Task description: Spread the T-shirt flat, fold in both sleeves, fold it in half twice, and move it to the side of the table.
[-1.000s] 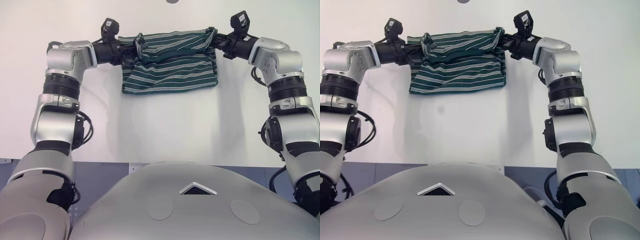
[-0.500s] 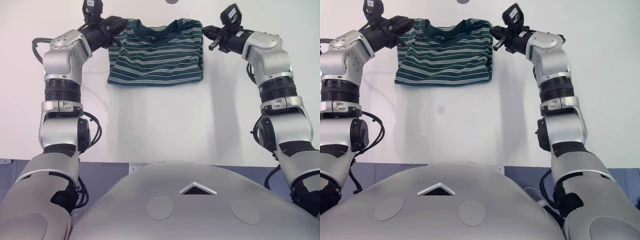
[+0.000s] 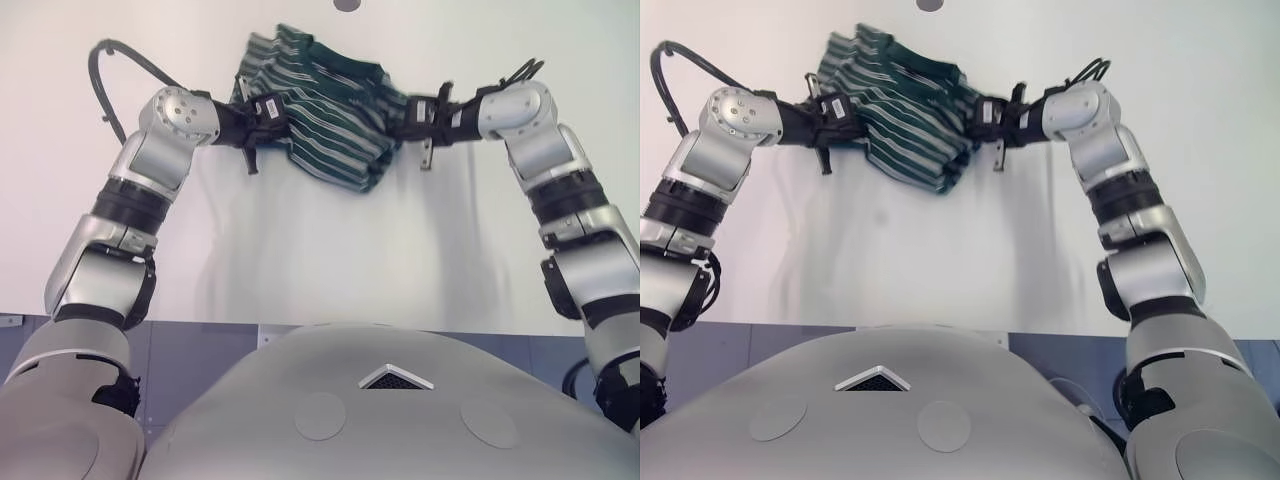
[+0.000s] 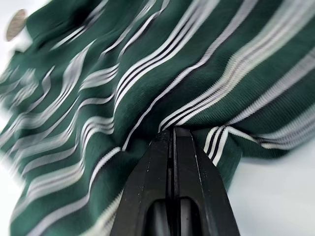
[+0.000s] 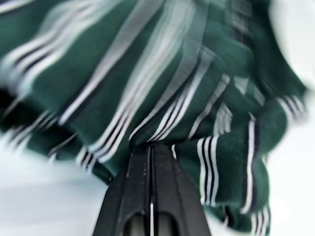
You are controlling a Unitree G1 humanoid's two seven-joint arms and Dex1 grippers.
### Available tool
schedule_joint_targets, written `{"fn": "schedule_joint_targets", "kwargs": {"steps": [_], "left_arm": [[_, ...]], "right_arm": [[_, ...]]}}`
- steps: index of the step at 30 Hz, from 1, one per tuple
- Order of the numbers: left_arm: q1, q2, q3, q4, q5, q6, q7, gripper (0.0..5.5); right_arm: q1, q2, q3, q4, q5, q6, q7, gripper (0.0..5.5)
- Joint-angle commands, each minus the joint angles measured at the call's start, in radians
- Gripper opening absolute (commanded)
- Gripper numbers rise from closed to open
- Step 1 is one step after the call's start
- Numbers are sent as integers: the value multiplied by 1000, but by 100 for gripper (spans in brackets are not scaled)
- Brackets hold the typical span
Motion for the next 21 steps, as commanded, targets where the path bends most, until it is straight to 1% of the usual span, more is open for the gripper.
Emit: {"fn": "schedule_joint_targets", "kwargs": {"steps": [1,3,4,5,7,8,9,11,13,15,18,21], "left_arm": [[-171,-127,-122,346,215,-146,148,2],[-184,-149,-100,397,205,-223,152,2],[-174,-138,-77,398,188,-257,137,0],[-157,-105,-43,368,166,-309,137,20],[-89,2,56,214,72,-425,96,51],[-38,73,95,136,41,-499,75,64],[30,153,119,64,24,-573,46,79],[183,290,158,-54,13,-672,17,114],[346,378,203,-163,-6,-729,27,153],[444,395,218,-229,0,-763,46,156],[503,342,193,-240,54,-768,76,156],[521,285,186,-200,95,-750,123,156]], "right_arm": [[102,40,37,-332,88,233,23,0],[115,81,-5,-371,57,270,-98,0],[121,87,-34,-387,45,285,-152,24],[135,80,-71,-430,50,299,-188,37],[178,49,-166,-563,90,297,-225,77],[203,11,-199,-598,74,242,-235,93],[246,-60,-211,-607,19,138,-239,109],[337,-188,-211,-585,-84,-75,-237,149],[426,-276,-207,-535,-152,-252,-254,191],[492,-299,-201,-486,-190,-354,-292,196],[487,-224,-158,-375,-267,-443,-397,196],[446,-137,-128,-315,-332,-464,-492,196]]}}
